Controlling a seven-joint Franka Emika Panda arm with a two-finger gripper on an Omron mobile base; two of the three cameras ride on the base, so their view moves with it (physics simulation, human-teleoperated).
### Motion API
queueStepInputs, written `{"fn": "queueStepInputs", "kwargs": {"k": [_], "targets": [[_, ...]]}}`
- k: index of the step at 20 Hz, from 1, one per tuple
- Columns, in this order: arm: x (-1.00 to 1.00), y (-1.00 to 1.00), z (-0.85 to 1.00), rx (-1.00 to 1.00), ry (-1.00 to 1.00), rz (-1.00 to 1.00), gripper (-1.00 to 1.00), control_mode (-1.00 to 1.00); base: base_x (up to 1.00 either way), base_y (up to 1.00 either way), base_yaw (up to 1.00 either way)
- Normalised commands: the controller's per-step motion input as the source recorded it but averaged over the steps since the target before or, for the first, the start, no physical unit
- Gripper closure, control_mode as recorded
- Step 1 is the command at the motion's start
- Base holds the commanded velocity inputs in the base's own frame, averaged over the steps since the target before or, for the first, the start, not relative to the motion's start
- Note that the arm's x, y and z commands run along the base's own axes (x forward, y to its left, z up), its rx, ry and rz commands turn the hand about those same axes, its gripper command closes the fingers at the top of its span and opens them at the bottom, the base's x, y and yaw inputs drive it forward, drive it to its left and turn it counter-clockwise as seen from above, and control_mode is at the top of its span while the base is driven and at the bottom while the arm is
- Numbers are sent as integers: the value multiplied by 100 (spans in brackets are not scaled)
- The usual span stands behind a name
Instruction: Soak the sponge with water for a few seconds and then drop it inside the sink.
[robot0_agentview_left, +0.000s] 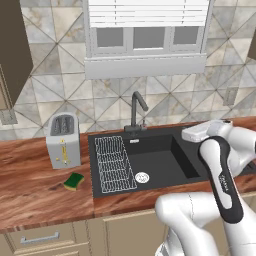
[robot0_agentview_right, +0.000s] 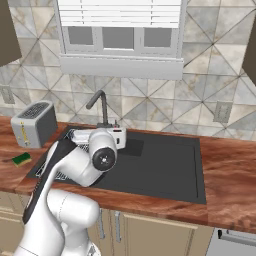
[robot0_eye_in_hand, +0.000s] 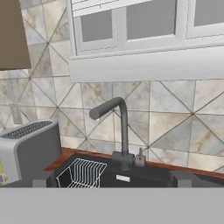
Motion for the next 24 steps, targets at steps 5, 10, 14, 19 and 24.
{"fn": "queueStepInputs", "kwargs": {"k": [5, 10, 14, 19, 24], "targets": [[1, 0, 0, 0, 0, 5, -100, -100, 0, 0, 0], [4, 10, 0, 0, 0, 0, -100, -100, 0, 0, 0], [4, 4, -2, 0, 0, 0, -100, -100, 0, 0, 0], [13, 0, -17, 0, 0, 0, -100, -100, 0, 0, 0], [15, 0, -1, 0, 0, 0, -100, -100, 0, 0, 0]]}}
